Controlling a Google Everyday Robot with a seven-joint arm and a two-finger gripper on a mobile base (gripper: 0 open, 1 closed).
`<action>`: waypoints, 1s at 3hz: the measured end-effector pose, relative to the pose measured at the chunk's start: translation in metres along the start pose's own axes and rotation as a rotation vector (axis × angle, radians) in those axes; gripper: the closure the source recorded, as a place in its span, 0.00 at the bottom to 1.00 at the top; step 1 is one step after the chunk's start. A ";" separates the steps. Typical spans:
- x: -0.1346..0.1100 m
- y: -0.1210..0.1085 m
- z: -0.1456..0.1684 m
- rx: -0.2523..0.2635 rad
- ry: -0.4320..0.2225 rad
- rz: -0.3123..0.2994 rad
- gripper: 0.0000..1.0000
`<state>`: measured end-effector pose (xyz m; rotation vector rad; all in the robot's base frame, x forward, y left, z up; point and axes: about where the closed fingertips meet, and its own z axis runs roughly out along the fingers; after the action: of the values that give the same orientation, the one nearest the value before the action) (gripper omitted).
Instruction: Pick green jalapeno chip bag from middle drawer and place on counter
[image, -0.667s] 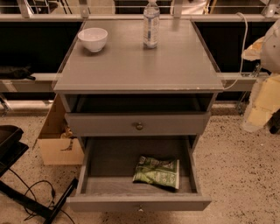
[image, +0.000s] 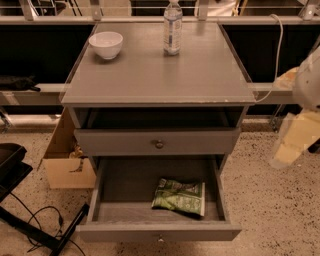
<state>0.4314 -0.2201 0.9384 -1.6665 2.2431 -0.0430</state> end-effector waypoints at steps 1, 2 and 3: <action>0.021 0.018 0.057 -0.012 -0.007 0.062 0.00; 0.044 0.054 0.172 -0.103 -0.072 0.109 0.00; 0.057 0.054 0.251 -0.114 -0.107 0.130 0.00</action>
Offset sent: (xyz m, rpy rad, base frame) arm 0.0094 0.0143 -0.2760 0.2392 0.0451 -0.0833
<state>0.4404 -0.2115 0.6760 -1.5352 2.3048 0.2038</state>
